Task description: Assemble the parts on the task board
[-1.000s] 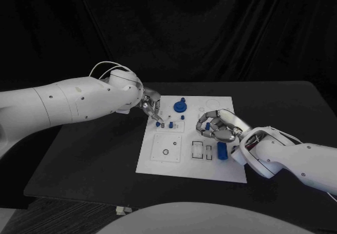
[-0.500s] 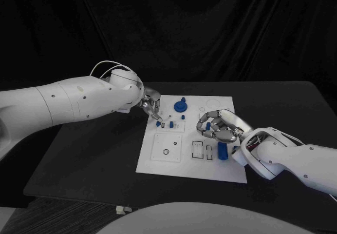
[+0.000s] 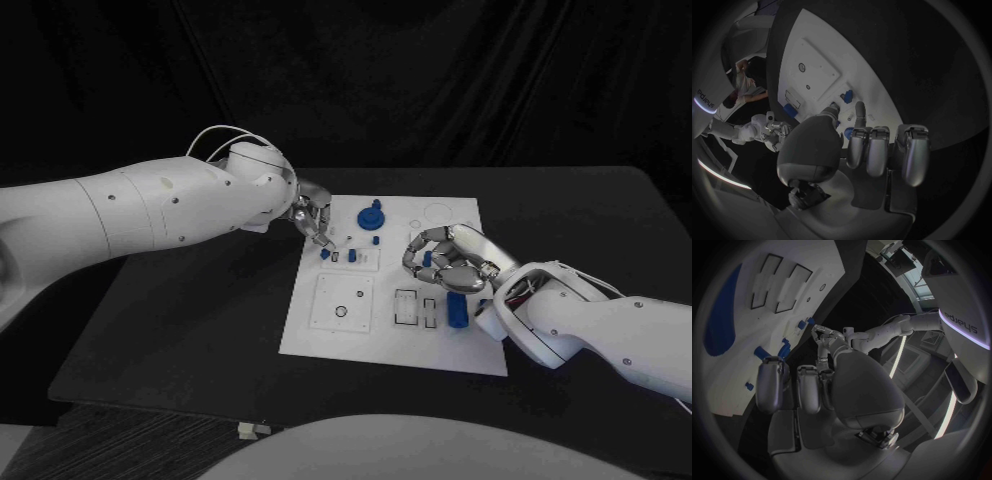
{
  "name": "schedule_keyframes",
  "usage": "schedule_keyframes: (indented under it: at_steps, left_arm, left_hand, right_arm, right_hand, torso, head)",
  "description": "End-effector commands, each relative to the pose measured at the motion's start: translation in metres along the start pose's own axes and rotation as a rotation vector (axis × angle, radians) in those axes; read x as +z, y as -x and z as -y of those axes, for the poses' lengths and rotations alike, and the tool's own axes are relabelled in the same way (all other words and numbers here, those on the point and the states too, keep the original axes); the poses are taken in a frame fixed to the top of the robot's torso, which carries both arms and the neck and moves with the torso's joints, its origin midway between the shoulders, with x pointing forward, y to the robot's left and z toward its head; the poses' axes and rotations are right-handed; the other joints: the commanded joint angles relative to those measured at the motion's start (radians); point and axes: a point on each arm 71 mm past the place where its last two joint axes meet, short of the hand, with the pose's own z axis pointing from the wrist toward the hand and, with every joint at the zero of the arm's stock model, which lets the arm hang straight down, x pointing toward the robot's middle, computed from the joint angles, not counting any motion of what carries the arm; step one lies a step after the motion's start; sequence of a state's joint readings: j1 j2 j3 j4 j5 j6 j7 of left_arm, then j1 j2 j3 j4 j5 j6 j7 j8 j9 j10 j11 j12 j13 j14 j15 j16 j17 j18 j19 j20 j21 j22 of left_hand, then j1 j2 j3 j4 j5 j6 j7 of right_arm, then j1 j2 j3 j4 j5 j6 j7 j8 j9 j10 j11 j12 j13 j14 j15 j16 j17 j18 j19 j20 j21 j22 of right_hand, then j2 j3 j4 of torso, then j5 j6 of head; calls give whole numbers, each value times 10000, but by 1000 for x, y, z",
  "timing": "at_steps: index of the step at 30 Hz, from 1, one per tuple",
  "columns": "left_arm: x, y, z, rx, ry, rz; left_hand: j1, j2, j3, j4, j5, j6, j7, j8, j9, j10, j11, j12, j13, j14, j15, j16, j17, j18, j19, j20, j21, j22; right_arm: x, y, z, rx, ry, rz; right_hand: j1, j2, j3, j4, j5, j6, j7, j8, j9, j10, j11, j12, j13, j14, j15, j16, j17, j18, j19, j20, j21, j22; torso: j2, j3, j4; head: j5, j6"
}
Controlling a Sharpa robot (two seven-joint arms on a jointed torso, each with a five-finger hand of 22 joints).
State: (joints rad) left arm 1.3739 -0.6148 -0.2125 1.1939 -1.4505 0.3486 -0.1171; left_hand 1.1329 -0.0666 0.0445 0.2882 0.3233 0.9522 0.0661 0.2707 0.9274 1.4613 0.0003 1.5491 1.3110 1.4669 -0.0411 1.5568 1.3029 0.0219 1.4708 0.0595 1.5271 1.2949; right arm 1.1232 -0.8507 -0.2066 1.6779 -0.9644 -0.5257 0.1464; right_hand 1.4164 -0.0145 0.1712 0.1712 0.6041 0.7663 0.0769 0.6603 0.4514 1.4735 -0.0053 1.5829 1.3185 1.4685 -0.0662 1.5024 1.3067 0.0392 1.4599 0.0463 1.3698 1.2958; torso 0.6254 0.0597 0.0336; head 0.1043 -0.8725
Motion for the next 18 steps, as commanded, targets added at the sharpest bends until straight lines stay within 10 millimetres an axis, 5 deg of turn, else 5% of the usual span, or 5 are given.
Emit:
schedule_keyframes:
  at_steps: [1,10,18]
  left_arm:
    - [1,-3,3,45,-162,-209]
    - [4,-8,4,37,-119,-410]
    - [5,-10,4,30,-73,-482]
  left_hand:
    - [183,56,-16,5,270,121,-8,-173,-34,1095,-27,217,2598,1039,-48,140,2679,-51,557,65,-176,2537]
    - [411,66,75,-33,709,314,-51,-358,-108,1095,-60,217,2598,1039,-70,140,2679,-43,536,58,-204,2527]
    - [469,69,97,-43,746,370,-65,-374,-112,1095,-70,217,2598,1039,-75,140,2679,-38,523,54,-223,2521]
  right_arm:
    - [0,0,-1,-29,89,73]
    - [0,0,-2,-34,149,108]
    - [1,-1,-2,-39,156,100]
  right_hand:
    - [-286,-31,286,65,342,-48,-96,170,-101,973,-35,-121,2523,728,-51,40,1134,83,158,-50,106,2127]
    - [-280,-29,294,63,360,-48,-95,171,-103,973,-35,-121,2523,730,-52,43,1141,84,157,-52,104,2127]
    - [-275,-29,300,60,377,-46,-95,173,-105,973,-35,-121,2523,729,-53,42,1138,82,160,-53,111,2129]
  torso:
    - [-2,3,0]
    - [-1,-1,-1]
    - [0,0,0]
  head:
    - [-5,-2]
    - [-4,-2]
    - [21,-2]
